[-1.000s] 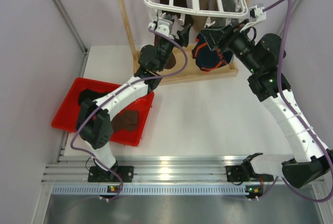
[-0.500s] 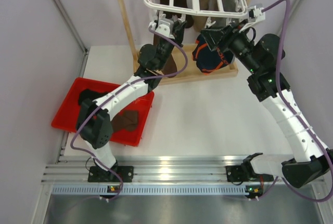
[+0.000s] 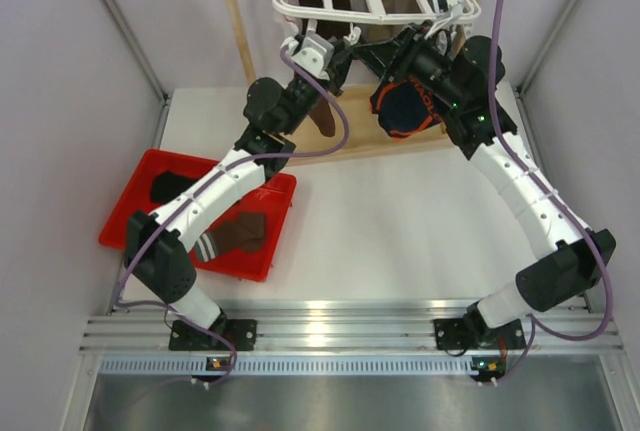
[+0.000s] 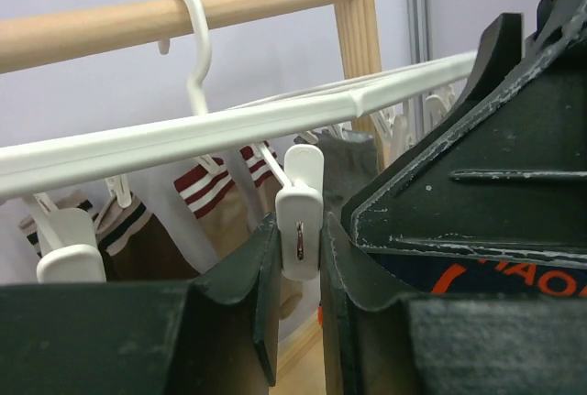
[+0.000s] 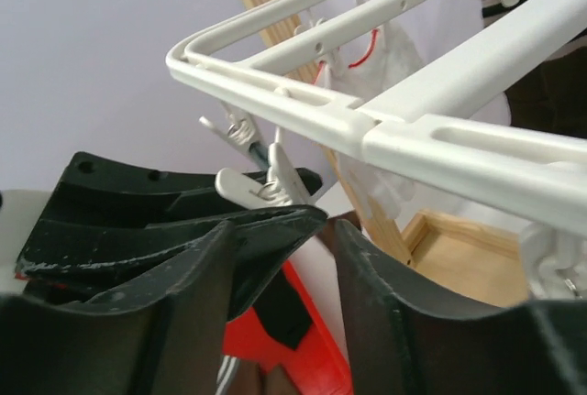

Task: Clip the socks to the hanger
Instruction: Open the clamp at the hanger.

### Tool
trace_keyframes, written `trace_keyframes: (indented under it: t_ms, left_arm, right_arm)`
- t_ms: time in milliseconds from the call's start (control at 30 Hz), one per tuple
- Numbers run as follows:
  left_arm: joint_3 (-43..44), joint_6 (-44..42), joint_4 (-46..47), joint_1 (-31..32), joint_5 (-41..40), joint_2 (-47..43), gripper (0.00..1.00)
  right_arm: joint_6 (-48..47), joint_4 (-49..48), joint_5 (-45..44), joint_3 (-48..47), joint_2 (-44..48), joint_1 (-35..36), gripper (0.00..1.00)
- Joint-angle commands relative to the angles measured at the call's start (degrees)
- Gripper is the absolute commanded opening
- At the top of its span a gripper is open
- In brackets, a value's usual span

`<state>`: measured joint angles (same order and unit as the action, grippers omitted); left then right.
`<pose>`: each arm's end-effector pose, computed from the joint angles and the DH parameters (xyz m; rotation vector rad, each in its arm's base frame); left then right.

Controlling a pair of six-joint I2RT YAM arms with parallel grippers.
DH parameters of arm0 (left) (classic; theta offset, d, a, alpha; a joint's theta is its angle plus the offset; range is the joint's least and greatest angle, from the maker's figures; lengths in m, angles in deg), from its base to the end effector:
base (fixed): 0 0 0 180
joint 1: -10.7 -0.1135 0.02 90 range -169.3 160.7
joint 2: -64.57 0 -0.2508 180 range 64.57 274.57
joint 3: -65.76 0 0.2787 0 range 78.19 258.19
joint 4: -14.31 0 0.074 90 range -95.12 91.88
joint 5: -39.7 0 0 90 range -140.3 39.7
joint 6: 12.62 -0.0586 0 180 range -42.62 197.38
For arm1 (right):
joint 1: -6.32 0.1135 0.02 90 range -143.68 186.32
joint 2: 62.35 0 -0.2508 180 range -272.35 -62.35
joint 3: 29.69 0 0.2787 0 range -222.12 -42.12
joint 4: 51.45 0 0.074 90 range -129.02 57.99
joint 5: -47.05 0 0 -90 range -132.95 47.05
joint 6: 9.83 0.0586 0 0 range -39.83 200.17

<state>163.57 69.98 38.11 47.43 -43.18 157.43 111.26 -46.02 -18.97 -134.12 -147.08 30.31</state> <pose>0.3371 -0.2606 0.4516 0.5116 0.9596 -0.5276 0.3402 0.1775 0.4886 -0.2902 1.3980 1.0785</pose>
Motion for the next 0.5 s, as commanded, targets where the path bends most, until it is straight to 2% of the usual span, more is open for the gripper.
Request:
trace_keyframes:
  t_ms: [0, 167, 467]
  left_arm:
    - [0.57, -3.06, -3.96, 0.27, 6.24, -3.65, 0.00]
    - [1.54, -4.29, -6.17, 0.27, 6.07, -4.18, 0.00]
    - [1.98, -4.38, -6.87, 0.18, 6.24, -4.27, 0.00]
  right_arm:
    - [3.10, -5.12, 2.47, -4.67, -0.35, 0.62, 0.50]
    - [2.40, -5.91, 2.64, -6.16, -1.93, 0.89, 0.56]
    - [-0.59, -4.16, 1.77, -8.36, -4.04, 2.03, 0.57]
